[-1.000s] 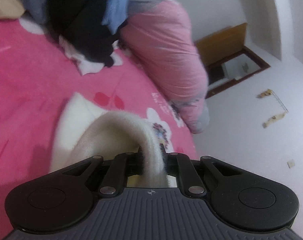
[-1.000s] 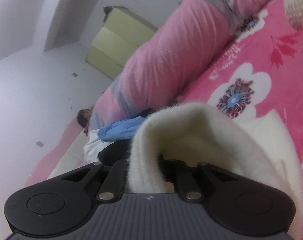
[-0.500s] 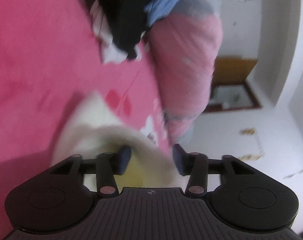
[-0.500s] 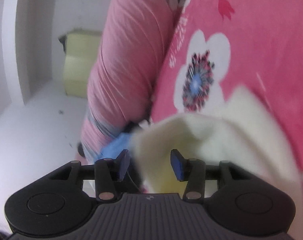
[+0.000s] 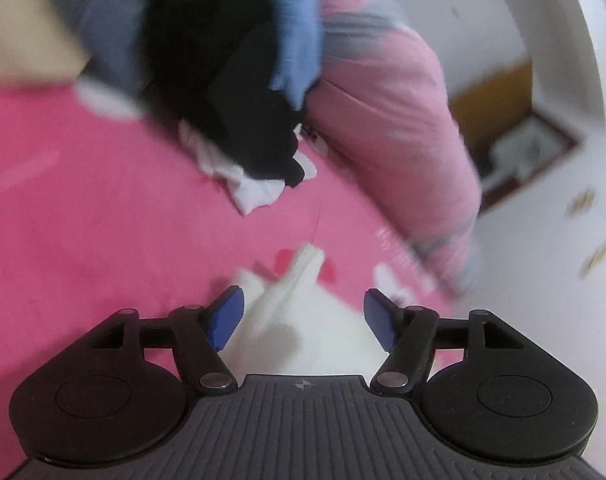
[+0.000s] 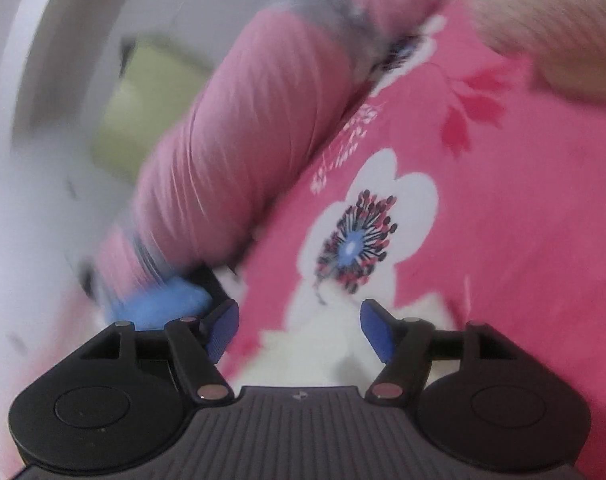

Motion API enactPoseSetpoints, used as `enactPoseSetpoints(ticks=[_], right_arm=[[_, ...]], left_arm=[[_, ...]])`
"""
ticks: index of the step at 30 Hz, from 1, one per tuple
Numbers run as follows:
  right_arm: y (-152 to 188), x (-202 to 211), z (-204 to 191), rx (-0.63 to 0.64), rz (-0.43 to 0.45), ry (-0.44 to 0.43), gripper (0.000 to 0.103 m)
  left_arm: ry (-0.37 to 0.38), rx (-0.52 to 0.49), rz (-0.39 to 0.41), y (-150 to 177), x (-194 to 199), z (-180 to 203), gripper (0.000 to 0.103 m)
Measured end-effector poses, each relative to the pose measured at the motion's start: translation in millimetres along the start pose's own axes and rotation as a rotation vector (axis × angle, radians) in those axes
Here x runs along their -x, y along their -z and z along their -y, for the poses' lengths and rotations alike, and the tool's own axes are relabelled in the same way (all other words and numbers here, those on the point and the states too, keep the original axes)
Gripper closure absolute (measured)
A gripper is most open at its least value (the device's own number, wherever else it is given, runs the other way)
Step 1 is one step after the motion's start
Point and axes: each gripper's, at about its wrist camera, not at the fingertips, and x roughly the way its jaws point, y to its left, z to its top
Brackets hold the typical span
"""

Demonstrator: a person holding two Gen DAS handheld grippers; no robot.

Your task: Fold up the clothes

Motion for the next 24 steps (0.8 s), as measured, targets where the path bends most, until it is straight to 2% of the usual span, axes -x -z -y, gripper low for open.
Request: enactPoseSetpoints(ticks=[1,3,6,9,12,15,17,18,20,22,24], right_arm=[[-4,-5,-9,0.069,-0.025,0.036,0.032],[-2,-17,-31,0.196,-0.071,0.047,0.033],[-1,-35,-58,0.36,-0.117,0.091,0.032],[-8,-55,-57,0.356,-0.151,0.145,0.032],[-11,-72,-68,0.389,-0.205,0.104,0.032],[-17,-99,-80,0.393,-0.248,0.082,0.035],[-17,-123,-86,0.401,-0.281,0.104,0.058],[-17,-135,-89,0.405,-0.297,0.116,0.062],[-12,-155,-93,0.42,-0.351,0.121,0.079],[0,-170,-96,0.438,-0.421,0.127,0.085],[19,-177,-101,0.507,-0.489,0.144,0.086]], left_arm=[[-0.03,-0.05,-0.002,2,-1,7,0.036],[-0.049,-0.131,0.005,4,-2,18,0.036],[-0.059,-0.197,0.011,8,-10,28,0.036],[-0.091,-0.235,0.006,12,-25,36,0.036],[-0.101,-0.298,-0.012,15,-36,46,0.036],[-0.149,-0.362,-0.009,19,-45,54,0.036],[-0.168,-0.376,-0.009,22,-50,53,0.036],[-0.171,-0.378,-0.007,24,-50,51,0.036],[-0.16,-0.374,0.001,27,-50,47,0.036],[-0.13,-0.357,0.013,29,-46,41,0.036],[-0.097,-0.336,0.021,29,-43,36,0.036]])
